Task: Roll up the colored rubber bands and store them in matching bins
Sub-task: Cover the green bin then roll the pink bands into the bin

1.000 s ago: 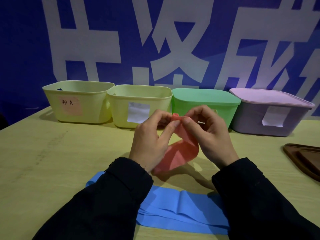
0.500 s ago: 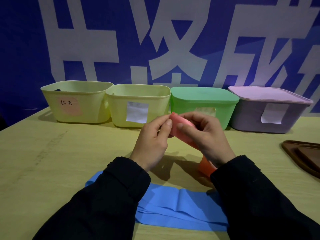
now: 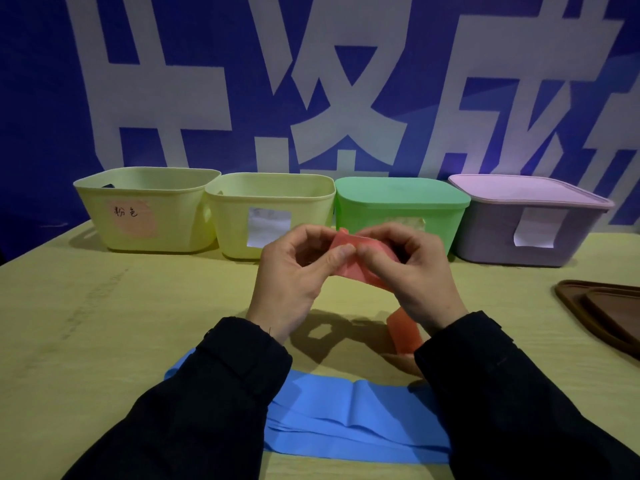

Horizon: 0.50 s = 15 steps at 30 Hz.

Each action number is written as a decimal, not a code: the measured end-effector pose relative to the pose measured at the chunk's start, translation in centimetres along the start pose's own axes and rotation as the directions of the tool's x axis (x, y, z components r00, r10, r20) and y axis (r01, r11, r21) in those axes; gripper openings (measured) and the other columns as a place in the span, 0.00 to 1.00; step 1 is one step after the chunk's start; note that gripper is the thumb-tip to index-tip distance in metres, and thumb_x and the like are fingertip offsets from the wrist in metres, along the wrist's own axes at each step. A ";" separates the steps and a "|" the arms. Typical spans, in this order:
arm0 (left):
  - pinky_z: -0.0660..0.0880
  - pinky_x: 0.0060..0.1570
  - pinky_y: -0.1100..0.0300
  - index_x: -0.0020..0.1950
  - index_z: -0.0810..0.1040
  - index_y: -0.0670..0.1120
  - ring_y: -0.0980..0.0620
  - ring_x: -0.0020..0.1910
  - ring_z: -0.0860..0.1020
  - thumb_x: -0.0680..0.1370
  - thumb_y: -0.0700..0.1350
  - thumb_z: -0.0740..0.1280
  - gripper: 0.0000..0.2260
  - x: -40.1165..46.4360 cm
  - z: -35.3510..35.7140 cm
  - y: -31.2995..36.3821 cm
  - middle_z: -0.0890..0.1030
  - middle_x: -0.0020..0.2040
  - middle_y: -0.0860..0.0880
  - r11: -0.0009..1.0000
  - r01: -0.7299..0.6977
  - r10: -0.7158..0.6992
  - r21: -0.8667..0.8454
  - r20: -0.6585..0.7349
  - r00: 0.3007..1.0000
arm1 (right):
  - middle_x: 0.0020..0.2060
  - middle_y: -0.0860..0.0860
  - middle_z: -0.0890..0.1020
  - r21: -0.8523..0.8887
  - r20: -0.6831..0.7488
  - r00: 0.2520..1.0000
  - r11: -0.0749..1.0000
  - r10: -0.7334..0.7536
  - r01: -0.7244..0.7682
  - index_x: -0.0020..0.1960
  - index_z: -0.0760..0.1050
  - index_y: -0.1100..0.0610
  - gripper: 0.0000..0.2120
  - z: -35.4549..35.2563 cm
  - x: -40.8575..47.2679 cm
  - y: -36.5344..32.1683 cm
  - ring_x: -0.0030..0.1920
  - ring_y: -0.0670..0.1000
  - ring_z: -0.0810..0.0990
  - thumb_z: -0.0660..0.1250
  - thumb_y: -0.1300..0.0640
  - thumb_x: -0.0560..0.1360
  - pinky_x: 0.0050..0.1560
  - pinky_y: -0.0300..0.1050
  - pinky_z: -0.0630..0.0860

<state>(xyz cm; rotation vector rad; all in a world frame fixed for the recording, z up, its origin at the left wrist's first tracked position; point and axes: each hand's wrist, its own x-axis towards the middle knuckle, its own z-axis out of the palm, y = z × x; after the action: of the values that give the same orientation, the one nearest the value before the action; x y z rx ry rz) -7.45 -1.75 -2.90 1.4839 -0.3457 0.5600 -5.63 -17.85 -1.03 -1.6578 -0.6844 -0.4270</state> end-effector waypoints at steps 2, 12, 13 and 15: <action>0.82 0.49 0.58 0.52 0.85 0.47 0.50 0.48 0.85 0.74 0.44 0.74 0.07 0.0 -0.1 0.0 0.86 0.47 0.45 1.000 -0.005 0.005 0.001 0.000 1.000 | 0.37 0.46 0.84 0.055 0.030 1.000 0.998 -0.002 0.000 0.47 0.82 0.58 0.04 0.0 0.0 -0.1 0.39 0.42 0.80 0.72 0.66 0.75 0.39 0.33 0.75; 0.81 0.50 0.55 0.55 0.83 0.48 0.50 0.49 0.84 0.76 0.48 0.73 0.09 -0.1 -0.1 -0.4 0.86 0.49 0.46 0.999 0.053 -0.054 0.009 0.098 0.994 | 0.39 0.46 0.84 0.084 0.120 0.993 0.997 -0.008 -0.002 0.50 0.83 0.57 0.10 0.2 -0.2 -0.2 0.41 0.42 0.80 0.67 0.68 0.78 0.42 0.33 0.74; 0.81 0.47 0.57 0.53 0.84 0.48 0.51 0.47 0.83 0.74 0.48 0.73 0.09 -0.2 0.0 -0.2 0.86 0.47 0.45 0.998 0.059 -0.058 -0.007 0.092 0.994 | 0.38 0.47 0.84 0.085 0.108 0.994 0.996 -0.002 -0.007 0.48 0.83 0.57 0.08 0.2 -0.1 -0.2 0.40 0.42 0.80 0.68 0.68 0.78 0.42 0.34 0.74; 0.80 0.44 0.60 0.52 0.84 0.47 0.51 0.44 0.83 0.72 0.47 0.73 0.10 -0.2 0.1 0.0 0.86 0.47 0.43 0.998 0.057 -0.055 -0.017 0.075 0.996 | 0.35 0.46 0.83 0.100 0.066 0.998 0.995 0.012 -0.018 0.46 0.83 0.57 0.08 0.1 -0.1 -0.3 0.38 0.42 0.79 0.69 0.68 0.76 0.39 0.34 0.75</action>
<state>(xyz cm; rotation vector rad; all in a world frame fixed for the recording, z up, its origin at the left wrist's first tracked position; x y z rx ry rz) -7.62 -1.84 -3.01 1.4935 -0.3652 0.4566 -5.94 -17.77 -0.84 -1.5863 -0.7302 -0.3234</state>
